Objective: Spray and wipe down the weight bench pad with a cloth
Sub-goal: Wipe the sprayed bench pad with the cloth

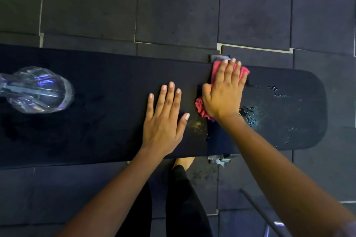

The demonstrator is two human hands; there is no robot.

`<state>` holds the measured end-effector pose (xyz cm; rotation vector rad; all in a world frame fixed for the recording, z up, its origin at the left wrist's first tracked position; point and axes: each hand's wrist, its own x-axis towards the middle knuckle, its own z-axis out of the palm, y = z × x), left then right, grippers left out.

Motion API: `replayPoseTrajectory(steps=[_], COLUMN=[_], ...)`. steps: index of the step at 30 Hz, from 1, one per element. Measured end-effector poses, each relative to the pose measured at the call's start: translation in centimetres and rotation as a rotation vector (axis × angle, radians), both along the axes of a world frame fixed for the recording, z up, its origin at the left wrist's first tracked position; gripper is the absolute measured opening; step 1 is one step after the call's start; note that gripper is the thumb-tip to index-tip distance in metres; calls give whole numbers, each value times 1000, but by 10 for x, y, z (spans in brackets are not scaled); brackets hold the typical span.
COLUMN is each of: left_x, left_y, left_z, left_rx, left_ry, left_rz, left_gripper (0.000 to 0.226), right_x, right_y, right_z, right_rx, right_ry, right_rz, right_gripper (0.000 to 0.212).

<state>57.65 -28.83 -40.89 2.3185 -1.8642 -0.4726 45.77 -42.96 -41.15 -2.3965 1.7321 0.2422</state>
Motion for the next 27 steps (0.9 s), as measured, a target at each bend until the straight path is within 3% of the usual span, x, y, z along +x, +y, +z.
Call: replayPoseTrajectory(steps=[5,10,13,15,17,20,22,24,25,27], left_x=[1,-3,-2,-2,-2,-3,-2,-2,-2,-2], left_y=[0,0,2,1,0,0,0,1,1,1], left_z=[-1,1,2,2,3,2,2,2,2,2], left_rx=[24,20,26,28,24,28,32,33,32,32], left_ry=[-28,-23,-29,-34,-35,-36,-40,-43,-42,-40], left_rz=[-13,18,24,19,17,22,26,27,28,29], left_gripper=[64,63,62,62,62,61,61,62,62,62], right_x=[-16,-34,-31,-21,-14,-33,-55,-79,-88,-99], right_y=[-30,8,15,-2,-26,-60,-68,-73,-76,-76], right_z=[7,22,24,33,51,71,83,92,100,126], right_rx=[13,-182,-267,-268,-86,206,377,417,376,249], right_ry=[-56,109,98,-4,-129,-611,-939,-1149,-1171,-1056], right_rz=[187,61,123,63,-109,-615,-832,-879,-851,-694], right_gripper=[78,72,42,24,28,37,27,15,7,12])
